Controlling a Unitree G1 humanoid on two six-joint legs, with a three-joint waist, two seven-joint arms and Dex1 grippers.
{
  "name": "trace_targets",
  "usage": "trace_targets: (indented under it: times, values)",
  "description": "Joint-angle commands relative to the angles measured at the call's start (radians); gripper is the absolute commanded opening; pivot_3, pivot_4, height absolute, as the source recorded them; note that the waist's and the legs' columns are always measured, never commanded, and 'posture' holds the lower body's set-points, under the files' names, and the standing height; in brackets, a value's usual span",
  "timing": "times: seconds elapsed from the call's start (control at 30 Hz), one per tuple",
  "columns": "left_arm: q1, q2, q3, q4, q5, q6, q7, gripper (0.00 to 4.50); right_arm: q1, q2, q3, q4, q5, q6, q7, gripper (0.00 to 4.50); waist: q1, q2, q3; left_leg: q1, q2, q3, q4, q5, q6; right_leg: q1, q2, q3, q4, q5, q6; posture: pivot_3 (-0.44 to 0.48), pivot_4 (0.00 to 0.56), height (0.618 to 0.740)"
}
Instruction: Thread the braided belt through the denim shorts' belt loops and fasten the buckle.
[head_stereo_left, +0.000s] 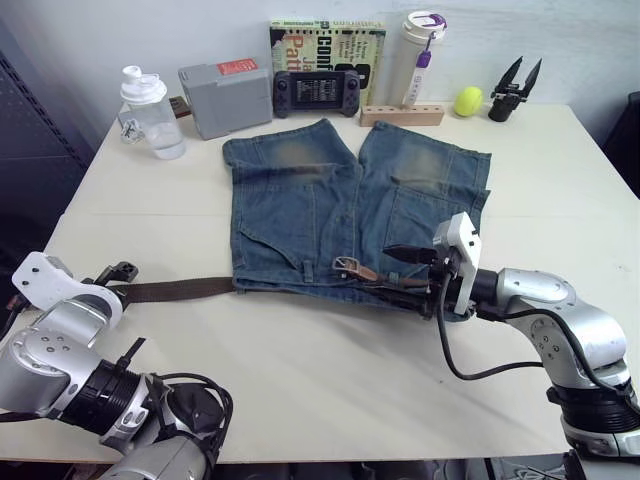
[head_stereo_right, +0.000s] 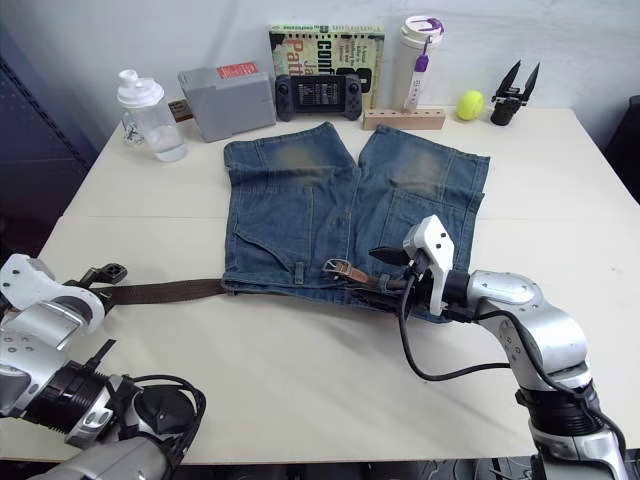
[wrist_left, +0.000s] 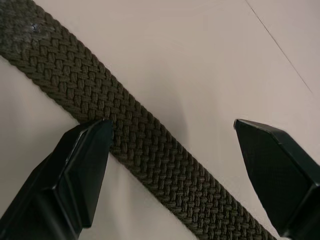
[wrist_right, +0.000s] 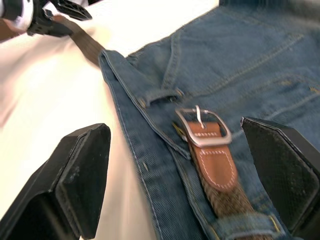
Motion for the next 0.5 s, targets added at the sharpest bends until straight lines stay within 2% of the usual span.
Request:
trace_targets:
  times: [0.03, 0.17, 0.27, 0.3, 0.4, 0.5]
  values:
    - [0.035, -0.019, 0.018, 0.059, 0.053, -0.029, 0.032, 4.27, -0.003, 0.006, -0.025, -0.05, 0.03, 0.005, -0.025, 4.48, -0.001, 0.001, -0.001, 0.0, 0.0, 0.0, 0.0, 0.0, 0.0, 0.0, 0.0, 0.0, 0.0, 0.0, 0.0, 0.0, 0.15, 0.726]
    - [0.017, -0.014, 0.021, 0.069, 0.044, -0.067, 0.024, 3.19, -0.004, 0.012, -0.024, -0.052, 0.027, -0.002, -0.05, 4.5, -0.001, 0.003, -0.002, 0.001, 0.0, 0.001, -0.001, 0.0, 0.0, 0.0, 0.0, 0.001, 0.001, 0.0, -0.001, 0.0, 0.15, 0.726]
    - [0.014, -0.012, -0.001, 0.066, 0.041, -0.073, 0.014, 1.93, -0.006, 0.018, -0.033, -0.051, 0.036, -0.002, -0.063, 4.5, 0.003, 0.003, -0.002, 0.001, 0.0, 0.001, 0.0, 0.001, -0.001, 0.0, 0.0, 0.0, 0.002, -0.001, -0.001, 0.0, 0.15, 0.726]
    - [0.025, -0.004, -0.024, 0.065, 0.04, -0.087, 0.006, 1.36, -0.007, 0.019, -0.033, -0.048, 0.032, -0.006, -0.068, 4.5, 0.004, 0.003, -0.002, 0.001, 0.0, 0.001, 0.0, 0.001, -0.001, 0.0, 0.0, 0.0, 0.002, -0.001, -0.001, 0.0, 0.15, 0.726]
    - [0.058, 0.023, -0.097, 0.061, 0.029, -0.126, -0.023, 0.06, -0.003, 0.02, -0.028, -0.044, 0.02, -0.014, -0.08, 4.5, 0.003, 0.003, -0.001, 0.0, 0.0, 0.0, 0.0, 0.001, -0.001, 0.0, 0.0, 0.0, 0.001, -0.001, -0.001, 0.0, 0.15, 0.726]
    - [0.099, 0.062, -0.219, 0.042, -0.013, -0.246, -0.108, 0.06, 0.006, 0.023, -0.027, -0.056, 0.02, -0.015, -0.092, 4.5, 0.003, 0.002, -0.001, 0.0, 0.0, 0.0, 0.0, 0.001, -0.001, -0.001, 0.0, 0.0, 0.001, -0.001, -0.001, 0.0, 0.15, 0.726]
